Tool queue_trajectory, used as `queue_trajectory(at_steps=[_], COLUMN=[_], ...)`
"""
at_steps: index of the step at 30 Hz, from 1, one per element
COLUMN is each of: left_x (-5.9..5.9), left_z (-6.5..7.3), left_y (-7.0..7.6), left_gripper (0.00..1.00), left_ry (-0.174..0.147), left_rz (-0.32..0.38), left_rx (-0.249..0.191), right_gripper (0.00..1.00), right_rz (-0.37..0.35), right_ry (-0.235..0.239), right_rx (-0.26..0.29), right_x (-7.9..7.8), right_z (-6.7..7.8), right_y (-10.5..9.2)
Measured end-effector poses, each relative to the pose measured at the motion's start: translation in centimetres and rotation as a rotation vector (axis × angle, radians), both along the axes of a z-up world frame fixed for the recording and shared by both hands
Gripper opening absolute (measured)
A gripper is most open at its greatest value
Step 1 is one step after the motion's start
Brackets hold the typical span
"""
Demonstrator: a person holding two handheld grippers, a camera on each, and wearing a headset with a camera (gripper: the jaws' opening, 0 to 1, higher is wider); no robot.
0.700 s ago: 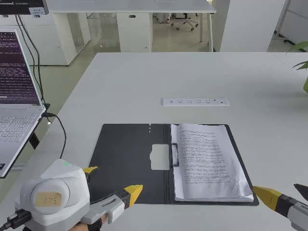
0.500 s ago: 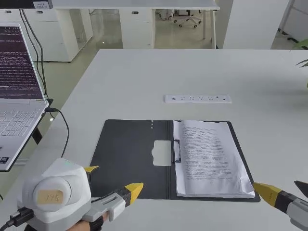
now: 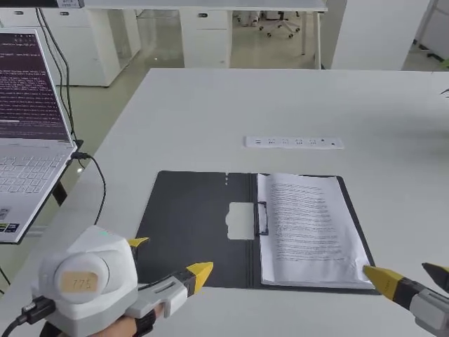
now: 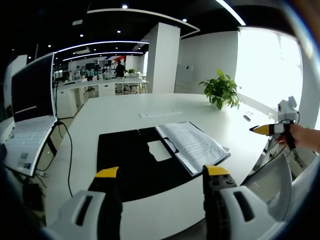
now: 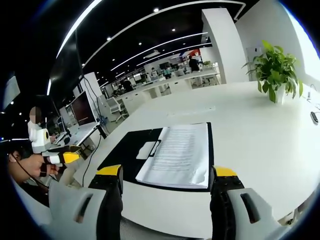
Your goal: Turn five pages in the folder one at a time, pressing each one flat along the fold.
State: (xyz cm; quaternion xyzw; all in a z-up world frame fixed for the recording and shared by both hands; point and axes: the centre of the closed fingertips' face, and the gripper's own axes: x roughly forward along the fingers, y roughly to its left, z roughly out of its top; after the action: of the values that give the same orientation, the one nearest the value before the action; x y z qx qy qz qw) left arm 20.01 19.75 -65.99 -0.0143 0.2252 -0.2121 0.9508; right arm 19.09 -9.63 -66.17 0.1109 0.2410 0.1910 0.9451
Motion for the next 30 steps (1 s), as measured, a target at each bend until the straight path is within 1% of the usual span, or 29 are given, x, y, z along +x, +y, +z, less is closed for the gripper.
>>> queue_trajectory(at_steps=[4,7,17,26,30], left_x=[0.1,0.2,0.5,0.68,0.7], left_z=[0.03,-0.1,-0.14,-0.1,-0.15], left_y=[-0.05,-0.09,-0.44,-0.79,-0.72], left_gripper=[0.66,0.66,0.66,0.66,0.66], left_ry=[0.0,0.001,0.005,0.003,0.005], left_rz=[0.0,-0.004,-0.013,-0.02,-0.021], left_rx=[0.0,0.008,0.012,0.011,0.013], right_gripper=[0.7,0.7,0.7,0.7,0.7], right_rz=[-0.001,0.001,-0.008,-0.014,-0.013], right_ry=[0.0,0.002,0.007,-0.001,-0.001], right_rx=[0.003,0.004,0.009,0.012,0.012], right_x=[0.15,0.31,0.21,0.35,0.35], right_z=[-0.12,-0.26,-0.44,-0.26,-0.22], right_y=[0.12,0.08,-0.22,-0.53,-0.45])
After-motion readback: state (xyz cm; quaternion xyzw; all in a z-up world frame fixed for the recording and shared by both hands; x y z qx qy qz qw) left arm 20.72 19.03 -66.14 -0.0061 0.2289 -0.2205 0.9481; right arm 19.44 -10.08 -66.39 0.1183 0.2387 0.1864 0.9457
